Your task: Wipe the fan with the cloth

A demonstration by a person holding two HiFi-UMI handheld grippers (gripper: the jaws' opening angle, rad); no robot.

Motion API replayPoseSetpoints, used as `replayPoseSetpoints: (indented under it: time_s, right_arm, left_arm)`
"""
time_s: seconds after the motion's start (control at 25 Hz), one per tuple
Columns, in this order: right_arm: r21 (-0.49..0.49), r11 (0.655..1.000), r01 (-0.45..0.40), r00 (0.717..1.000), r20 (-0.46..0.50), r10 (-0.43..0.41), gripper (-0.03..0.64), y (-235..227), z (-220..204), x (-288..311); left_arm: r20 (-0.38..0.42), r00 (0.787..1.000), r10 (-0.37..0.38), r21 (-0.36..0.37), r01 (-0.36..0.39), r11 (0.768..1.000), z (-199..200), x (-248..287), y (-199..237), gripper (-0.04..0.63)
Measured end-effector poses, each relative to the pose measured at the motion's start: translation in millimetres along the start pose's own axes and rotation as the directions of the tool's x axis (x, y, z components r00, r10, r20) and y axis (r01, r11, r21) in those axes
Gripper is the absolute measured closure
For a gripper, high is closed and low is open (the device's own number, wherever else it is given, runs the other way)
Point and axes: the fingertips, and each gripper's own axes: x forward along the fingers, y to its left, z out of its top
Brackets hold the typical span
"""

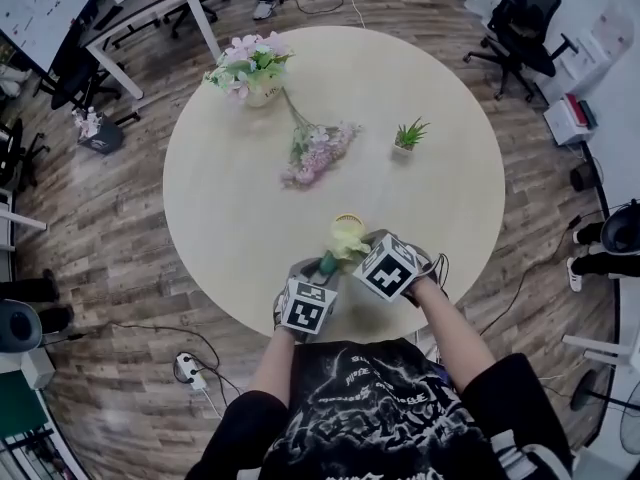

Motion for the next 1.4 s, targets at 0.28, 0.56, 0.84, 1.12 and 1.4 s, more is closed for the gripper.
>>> replayPoseSetpoints:
  time_s: [0.28,0.56,0.84,1.12,1.4]
  right_arm:
    - [-0.003,0.999,0.033,0.997,-0.071,-0.033,0.575,-10.4,-20.9,1.9]
    - [0.024,0.990,0.137,0.988,-0.074,-0.135,0.575,-44.4,-18.3,-2.2]
    - [-0.124,0.963,0.239,0.965,-0.081,-0.250,0.575,-68.2,4.0,0.6]
    - [-0.189,0.954,0.232,0.972,-0.001,-0.237,0.575,-58.3,40.6,12.3]
    - [-0.427,0.895,0.132,0.988,-0.020,-0.155,0.577,-1.7,49.9,26.4]
  left_arm:
    - [0.006,1.000,-0.012,0.001,0.012,1.000,1.6,0.9,1.8,0.414]
    - [-0.001,1.000,-0.025,-0.003,0.025,1.000,0.9,-0.7,2.2,0.414]
    - [-0.008,0.999,-0.034,0.039,0.034,0.999,0.1,-1.0,-1.3,0.415]
    - [-0.011,0.999,-0.052,0.029,0.052,0.998,0.1,-0.6,-0.4,0.414]
    - [-0.008,0.998,-0.067,0.049,0.067,0.997,-0.9,-2.1,0.6,0.414]
